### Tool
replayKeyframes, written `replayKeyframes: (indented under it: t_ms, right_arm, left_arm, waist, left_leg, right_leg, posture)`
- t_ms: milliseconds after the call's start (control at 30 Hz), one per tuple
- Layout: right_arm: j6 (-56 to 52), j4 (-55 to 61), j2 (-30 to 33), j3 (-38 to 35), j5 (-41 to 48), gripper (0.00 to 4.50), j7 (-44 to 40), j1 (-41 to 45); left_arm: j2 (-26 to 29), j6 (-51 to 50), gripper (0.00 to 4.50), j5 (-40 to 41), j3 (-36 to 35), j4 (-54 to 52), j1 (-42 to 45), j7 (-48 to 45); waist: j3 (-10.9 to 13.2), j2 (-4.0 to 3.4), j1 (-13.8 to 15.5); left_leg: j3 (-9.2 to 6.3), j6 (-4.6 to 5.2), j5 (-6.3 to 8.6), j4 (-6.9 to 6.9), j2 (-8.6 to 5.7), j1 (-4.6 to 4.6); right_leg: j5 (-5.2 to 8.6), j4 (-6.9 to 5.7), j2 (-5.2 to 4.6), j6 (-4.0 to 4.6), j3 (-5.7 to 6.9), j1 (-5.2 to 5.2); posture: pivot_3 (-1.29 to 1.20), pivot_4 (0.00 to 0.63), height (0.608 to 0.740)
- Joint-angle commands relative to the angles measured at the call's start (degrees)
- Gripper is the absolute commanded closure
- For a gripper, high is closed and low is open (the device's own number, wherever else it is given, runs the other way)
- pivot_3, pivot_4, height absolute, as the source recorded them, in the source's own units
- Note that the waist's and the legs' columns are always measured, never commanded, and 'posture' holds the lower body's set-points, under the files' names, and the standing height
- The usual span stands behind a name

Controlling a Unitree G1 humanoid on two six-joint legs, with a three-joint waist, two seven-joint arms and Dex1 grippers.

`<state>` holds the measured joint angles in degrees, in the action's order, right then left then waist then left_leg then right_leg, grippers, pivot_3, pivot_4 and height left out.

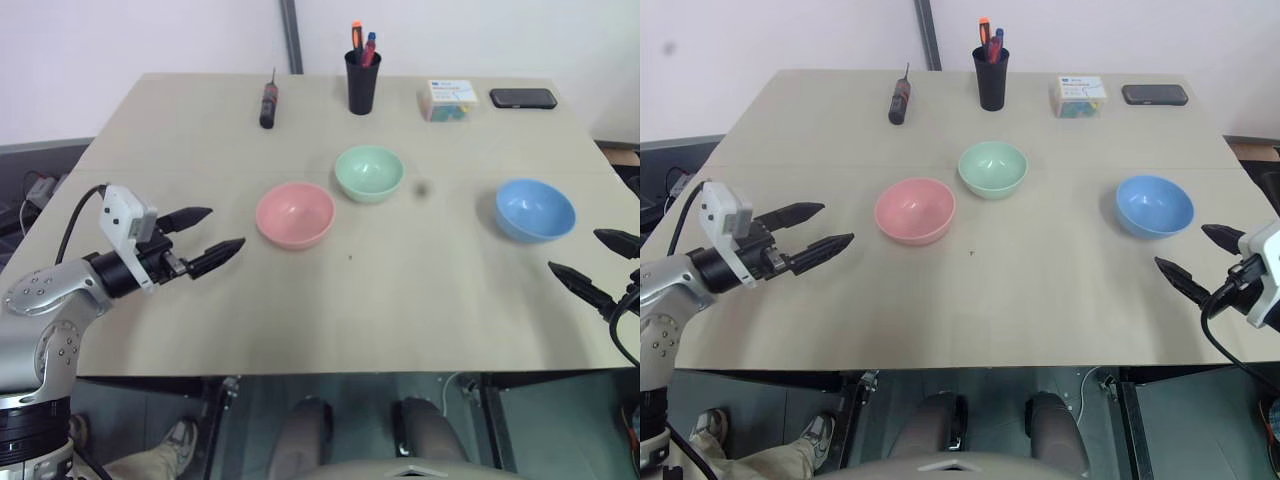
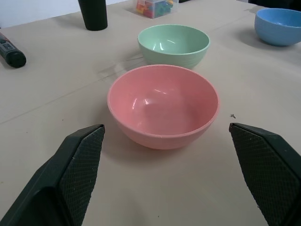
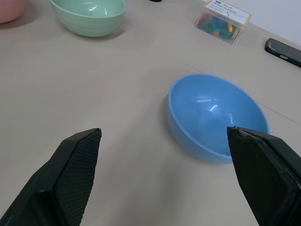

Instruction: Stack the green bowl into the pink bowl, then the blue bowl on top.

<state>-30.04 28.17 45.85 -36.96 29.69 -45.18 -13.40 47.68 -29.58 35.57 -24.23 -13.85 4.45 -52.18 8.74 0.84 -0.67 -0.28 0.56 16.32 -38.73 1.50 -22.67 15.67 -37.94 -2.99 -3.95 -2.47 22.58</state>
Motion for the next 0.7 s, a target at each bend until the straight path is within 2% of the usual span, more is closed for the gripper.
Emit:
replayKeyframes:
  t_ms: [33, 567, 700]
  right_arm:
    - [-0.4, 0.9, 1.2, -0.7, 0.9, 0.0, 0.2, 1.2]
    - [-2.0, 4.3, -1.4, 6.9, 4.4, 0.0, 3.3, 7.4]
    - [-1.8, 5.4, -3.2, 10.3, 8.7, 0.0, 2.3, 11.2]
  left_arm:
    - [0.5, -0.1, 0.02, 0.7, 0.2, -0.4, 1.9, -0.1]
    - [-1.7, -1.3, 0.02, 1.2, 4.8, -3.8, 4.0, 1.5]
    - [-2.8, 1.0, 0.02, -3.1, 7.1, -5.4, 4.8, 5.3]
  waist:
    - [0.0, 0.0, 0.0]
    - [0.0, 0.01, 0.0]
    - [0.0, 0.0, 0.0]
  left_leg:
    - [0.0, 0.0, 0.0, 0.0, 0.0, 0.0]
    - [-0.03, 0.0, 0.0, -0.05, 0.0, -0.02]
    - [-0.04, 0.0, 0.0, -0.05, 0.0, -0.02]
  right_leg:
    - [0.0, 0.0, 0.0, 0.0, 0.0, 0.0]
    - [0.0, -0.06, 0.01, 0.0, 0.01, 0.01]
    - [-0.01, -0.05, 0.01, 0.0, 0.01, 0.01]
  posture:
    - [0.0, 0.15, 0.74]
    - [0.0, 0.15, 0.74]
    - [0.0, 0.15, 0.74]
